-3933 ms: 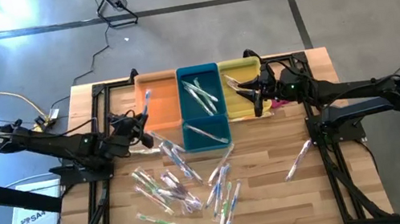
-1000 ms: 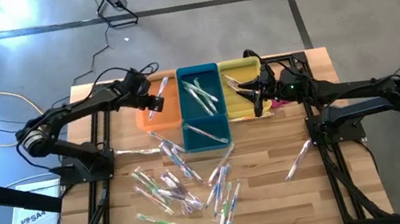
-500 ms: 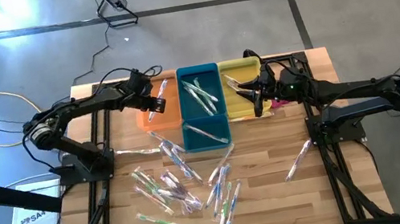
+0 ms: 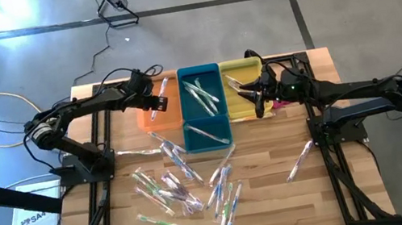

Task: Pick & Place Toothbrushes
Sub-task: Put the blue toothbrush into the orange bin

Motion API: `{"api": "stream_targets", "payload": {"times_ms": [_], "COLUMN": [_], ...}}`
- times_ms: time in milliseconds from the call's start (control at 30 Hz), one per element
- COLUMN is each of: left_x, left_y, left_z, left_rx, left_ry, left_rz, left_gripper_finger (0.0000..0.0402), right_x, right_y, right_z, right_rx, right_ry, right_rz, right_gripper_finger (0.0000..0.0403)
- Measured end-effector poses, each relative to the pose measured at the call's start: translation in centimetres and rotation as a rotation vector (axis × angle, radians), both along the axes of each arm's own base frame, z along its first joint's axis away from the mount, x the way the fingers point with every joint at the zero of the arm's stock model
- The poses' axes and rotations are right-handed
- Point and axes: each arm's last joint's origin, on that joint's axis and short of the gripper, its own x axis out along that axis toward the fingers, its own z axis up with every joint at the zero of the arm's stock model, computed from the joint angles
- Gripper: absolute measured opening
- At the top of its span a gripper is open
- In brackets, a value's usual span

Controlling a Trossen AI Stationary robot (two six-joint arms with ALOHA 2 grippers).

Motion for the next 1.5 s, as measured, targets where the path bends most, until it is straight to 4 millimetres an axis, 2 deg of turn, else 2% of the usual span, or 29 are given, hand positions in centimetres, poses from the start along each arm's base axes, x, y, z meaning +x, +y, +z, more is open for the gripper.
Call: {"api": "stream_targets", "payload": {"times_ms": [300,600,1500], "left_x": [0.0,1.2,1.0], "left_y": [0.0,-1.6,-1.4], "left_z": [0.0,-0.1,-0.1], "left_rx": [0.002,0.039,0.057], "left_ry": [0.005,0.045,0.061], "left_rz": [0.017,0.000,0.074], "left_gripper_finger": [0.0049,0.0049,0.0049], "right_x": [0.0,0.0,0.0], "right_y": [0.0,0.0,0.0], "right_z": [0.0,0.0,0.0], "right_rx": [0.000,0.000,0.000], "right_ry": [0.000,-0.001,-0.001], "right_rz": [0.000,0.000,0.000], "right_gripper_finger": [0.0111,0.0111,0.0111]}}
